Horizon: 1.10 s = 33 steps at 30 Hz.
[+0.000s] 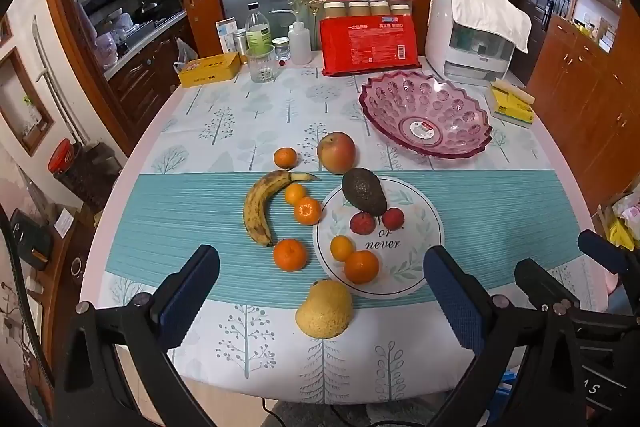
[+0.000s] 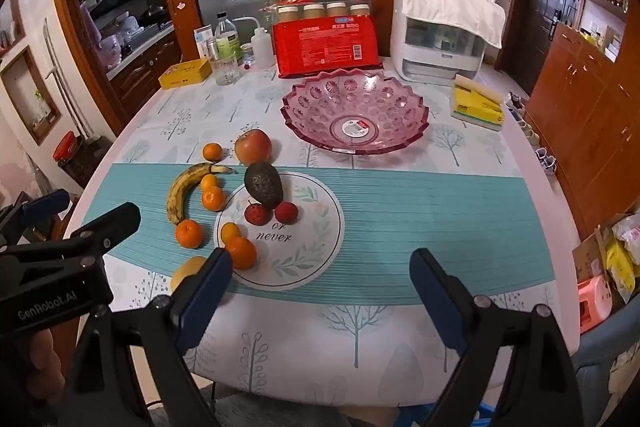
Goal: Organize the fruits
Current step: 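Move both grippers toward the fruits on the teal runner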
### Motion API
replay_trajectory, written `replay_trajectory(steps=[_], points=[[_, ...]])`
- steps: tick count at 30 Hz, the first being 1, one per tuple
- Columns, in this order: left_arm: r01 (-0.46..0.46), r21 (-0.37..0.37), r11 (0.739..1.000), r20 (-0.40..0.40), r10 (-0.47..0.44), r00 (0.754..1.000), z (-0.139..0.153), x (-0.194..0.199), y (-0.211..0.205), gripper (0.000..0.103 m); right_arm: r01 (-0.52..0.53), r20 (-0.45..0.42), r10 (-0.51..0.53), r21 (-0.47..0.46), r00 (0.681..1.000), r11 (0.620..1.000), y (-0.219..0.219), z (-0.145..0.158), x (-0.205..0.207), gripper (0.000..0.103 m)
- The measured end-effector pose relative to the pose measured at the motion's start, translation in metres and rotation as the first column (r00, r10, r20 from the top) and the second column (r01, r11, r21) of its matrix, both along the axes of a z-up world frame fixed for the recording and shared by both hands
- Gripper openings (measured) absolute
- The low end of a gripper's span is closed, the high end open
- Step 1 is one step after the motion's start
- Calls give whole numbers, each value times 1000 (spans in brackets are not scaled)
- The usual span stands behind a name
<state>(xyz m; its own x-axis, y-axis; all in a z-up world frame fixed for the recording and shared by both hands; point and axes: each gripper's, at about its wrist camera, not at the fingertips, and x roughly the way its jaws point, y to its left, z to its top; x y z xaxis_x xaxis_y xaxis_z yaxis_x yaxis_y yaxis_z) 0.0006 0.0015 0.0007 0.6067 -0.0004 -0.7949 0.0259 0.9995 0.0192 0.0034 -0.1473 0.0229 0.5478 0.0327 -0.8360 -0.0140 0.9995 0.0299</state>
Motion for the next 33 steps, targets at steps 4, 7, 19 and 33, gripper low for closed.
replay_trajectory(steps=[4, 7, 19, 33], points=[[-3, 0, 1000, -6, 3, 1000, -5, 4, 6, 101, -9, 4, 9, 1, 1000, 1000, 2, -2, 6, 91], [-8, 5, 1000, -2, 8, 1000, -3, 4, 6, 101, -10, -4, 10, 9, 1000, 1000, 3, -4, 7, 91], [2, 15, 1000, -17, -2, 1000, -10, 18, 8, 101, -13, -19, 13, -2, 1000, 1000, 2, -8, 21, 91], [-44, -64, 997, -54, 41, 998, -34, 35, 26, 101, -57, 3, 58, -140, 998, 988, 2, -7, 26, 91]])
